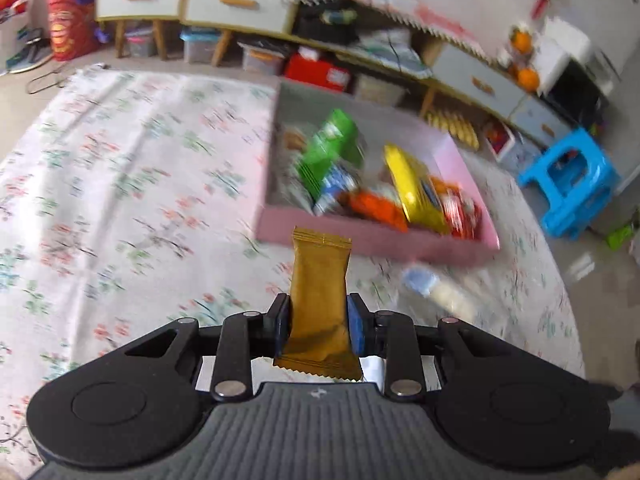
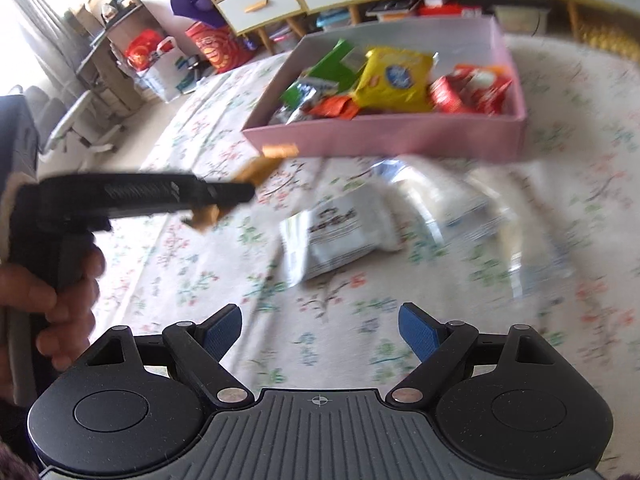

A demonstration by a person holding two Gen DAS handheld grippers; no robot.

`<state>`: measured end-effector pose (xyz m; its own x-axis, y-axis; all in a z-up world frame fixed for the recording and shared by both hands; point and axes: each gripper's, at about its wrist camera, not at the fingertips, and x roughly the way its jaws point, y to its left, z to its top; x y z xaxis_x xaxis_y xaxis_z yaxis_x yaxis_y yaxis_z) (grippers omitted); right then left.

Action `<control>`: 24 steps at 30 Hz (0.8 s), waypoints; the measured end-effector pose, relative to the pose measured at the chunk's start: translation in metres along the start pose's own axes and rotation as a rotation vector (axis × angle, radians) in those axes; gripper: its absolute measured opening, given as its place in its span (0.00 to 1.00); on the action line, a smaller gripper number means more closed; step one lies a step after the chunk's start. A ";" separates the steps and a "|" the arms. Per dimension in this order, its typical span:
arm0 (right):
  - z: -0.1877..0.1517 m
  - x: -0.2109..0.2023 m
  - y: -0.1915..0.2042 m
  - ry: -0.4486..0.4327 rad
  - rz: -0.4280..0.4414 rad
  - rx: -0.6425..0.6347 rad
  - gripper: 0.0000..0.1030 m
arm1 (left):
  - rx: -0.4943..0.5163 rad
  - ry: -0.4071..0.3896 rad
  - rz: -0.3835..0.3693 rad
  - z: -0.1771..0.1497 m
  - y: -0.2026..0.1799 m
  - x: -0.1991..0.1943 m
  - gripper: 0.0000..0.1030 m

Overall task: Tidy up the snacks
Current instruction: 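Carry the brown bar toward the pink box while the right grasps the white biscuit packet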

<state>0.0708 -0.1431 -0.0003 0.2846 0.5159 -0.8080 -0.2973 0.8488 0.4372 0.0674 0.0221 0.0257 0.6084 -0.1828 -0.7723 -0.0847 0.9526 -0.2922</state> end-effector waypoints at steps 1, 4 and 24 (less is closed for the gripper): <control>0.002 0.004 0.001 -0.001 0.000 0.005 0.85 | -0.015 -0.014 -0.005 0.002 0.004 -0.004 0.27; 0.006 0.018 0.001 0.001 -0.007 0.037 0.85 | -0.061 -0.046 -0.007 0.009 0.012 -0.011 0.27; 0.042 0.076 0.030 -0.227 -0.207 0.113 0.95 | -0.140 -0.097 0.081 0.022 0.040 -0.010 0.27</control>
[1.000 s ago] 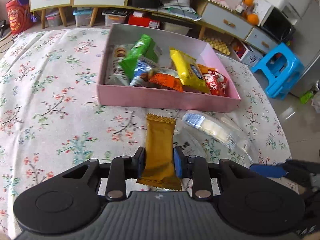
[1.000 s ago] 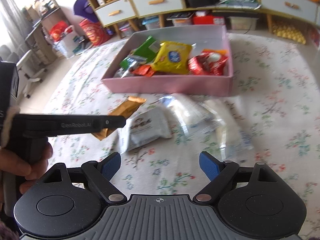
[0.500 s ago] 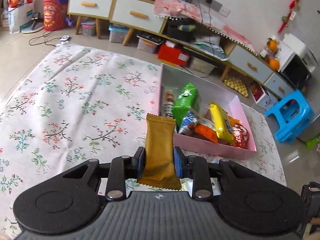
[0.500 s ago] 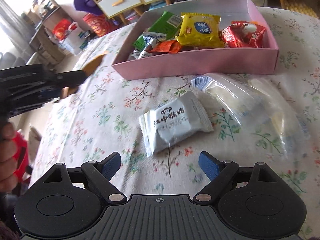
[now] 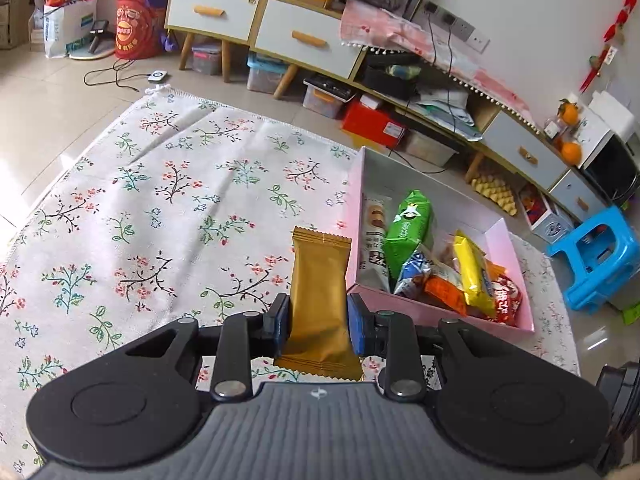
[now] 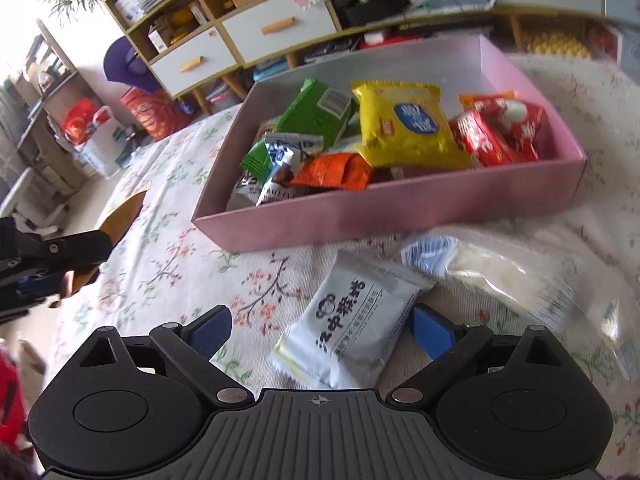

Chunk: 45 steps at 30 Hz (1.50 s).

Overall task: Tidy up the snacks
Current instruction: 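Carry the brown bar toward the pink box while the right grasps the white biscuit packet, then lower both held snacks into the pink box and open both grippers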

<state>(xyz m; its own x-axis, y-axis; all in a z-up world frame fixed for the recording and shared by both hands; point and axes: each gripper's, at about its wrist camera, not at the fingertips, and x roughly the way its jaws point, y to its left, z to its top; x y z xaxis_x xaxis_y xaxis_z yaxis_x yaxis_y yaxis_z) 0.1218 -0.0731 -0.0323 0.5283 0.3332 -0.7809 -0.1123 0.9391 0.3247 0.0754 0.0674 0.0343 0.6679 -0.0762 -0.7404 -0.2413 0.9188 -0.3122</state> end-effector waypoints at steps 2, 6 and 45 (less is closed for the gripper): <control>-0.005 0.003 0.008 -0.033 -0.027 -0.043 0.93 | 0.003 0.004 0.001 0.000 -0.001 0.002 0.27; -0.017 0.003 0.026 -0.064 -0.104 -0.251 0.64 | 0.013 0.006 0.017 -0.002 0.000 0.004 0.27; 0.059 -0.120 -0.044 -0.176 -0.023 -0.179 0.59 | 0.135 -0.118 0.122 0.000 -0.013 -0.009 0.27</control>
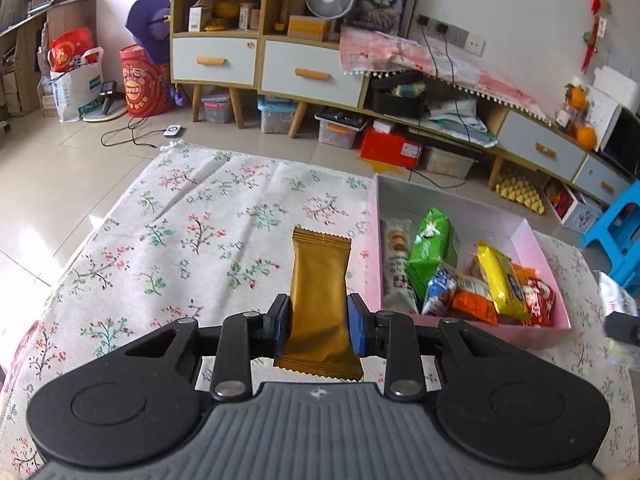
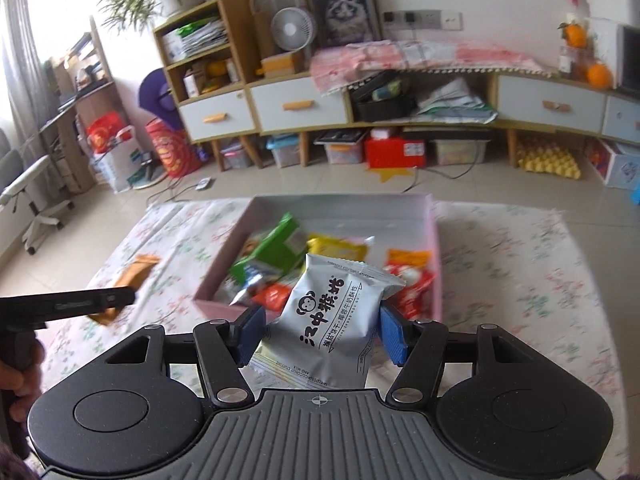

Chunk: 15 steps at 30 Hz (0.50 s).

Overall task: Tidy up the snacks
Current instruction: 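Lower both held snacks into the pink box and open both grippers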

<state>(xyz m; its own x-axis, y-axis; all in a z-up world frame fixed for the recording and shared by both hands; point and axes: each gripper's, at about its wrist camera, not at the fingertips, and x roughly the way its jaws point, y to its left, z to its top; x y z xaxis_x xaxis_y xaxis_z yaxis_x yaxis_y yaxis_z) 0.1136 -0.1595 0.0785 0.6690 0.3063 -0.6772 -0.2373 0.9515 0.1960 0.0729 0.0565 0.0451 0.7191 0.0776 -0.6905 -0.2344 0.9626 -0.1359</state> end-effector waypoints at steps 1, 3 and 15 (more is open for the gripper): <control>0.002 -0.001 -0.004 -0.002 -0.007 -0.002 0.59 | 0.000 -0.006 -0.001 0.001 0.000 0.000 0.27; 0.008 0.000 -0.013 -0.004 -0.023 -0.002 0.59 | 0.008 -0.018 -0.011 0.001 -0.003 0.001 0.27; 0.023 0.041 -0.056 0.078 -0.066 0.041 0.59 | 0.063 -0.006 -0.089 0.012 -0.039 0.022 0.27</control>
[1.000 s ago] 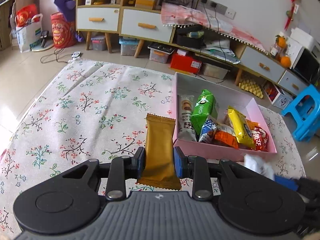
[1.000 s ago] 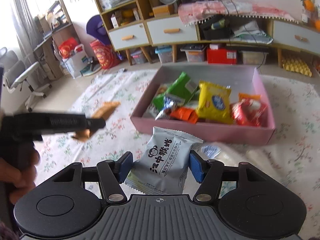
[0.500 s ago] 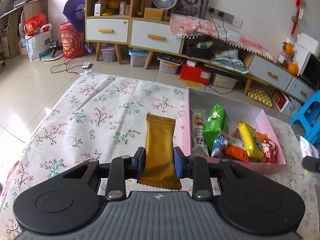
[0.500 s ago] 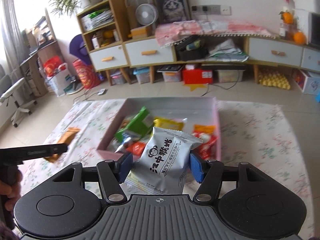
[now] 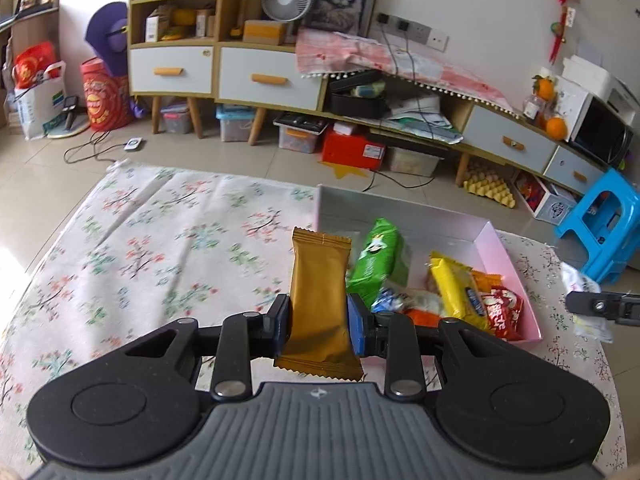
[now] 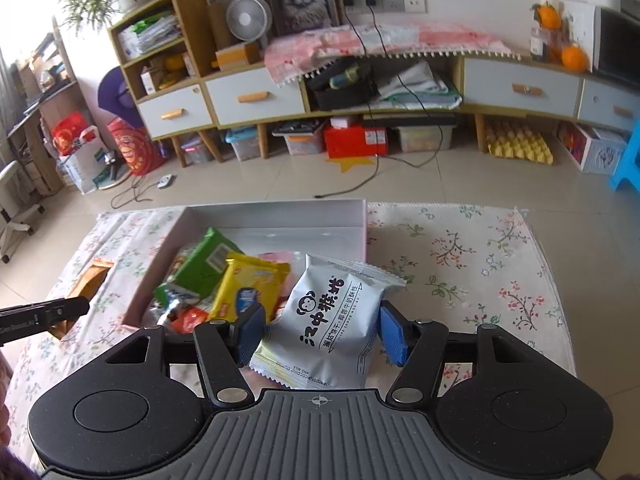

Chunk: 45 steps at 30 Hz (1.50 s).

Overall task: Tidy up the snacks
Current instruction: 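Lower both held snacks into the pink box and open both grippers, then withdraw both grippers from the box toward the clear-wrapped white snacks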

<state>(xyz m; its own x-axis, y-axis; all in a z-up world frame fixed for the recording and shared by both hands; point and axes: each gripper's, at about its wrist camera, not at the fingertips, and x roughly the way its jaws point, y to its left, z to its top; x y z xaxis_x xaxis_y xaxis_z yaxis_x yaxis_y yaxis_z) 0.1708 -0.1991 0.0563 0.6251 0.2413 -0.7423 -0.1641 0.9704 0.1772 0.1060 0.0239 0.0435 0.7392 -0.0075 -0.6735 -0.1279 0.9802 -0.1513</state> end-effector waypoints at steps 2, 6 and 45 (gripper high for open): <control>0.002 0.007 0.001 0.011 -0.017 -0.018 0.59 | 0.011 0.014 -0.004 0.002 -0.008 0.009 0.27; 0.010 0.015 0.002 0.019 -0.011 -0.035 0.59 | 0.026 0.057 -0.020 0.004 -0.025 0.028 0.27; 0.036 0.046 0.002 -0.058 0.060 0.084 0.62 | -0.071 0.053 -0.187 0.021 -0.041 0.056 0.39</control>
<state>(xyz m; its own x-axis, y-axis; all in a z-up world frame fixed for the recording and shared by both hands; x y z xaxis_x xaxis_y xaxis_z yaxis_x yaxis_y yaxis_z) 0.2269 -0.1856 0.0460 0.6597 0.2968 -0.6904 -0.1398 0.9511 0.2753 0.1668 -0.0121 0.0273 0.7192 -0.2004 -0.6653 -0.0394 0.9442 -0.3270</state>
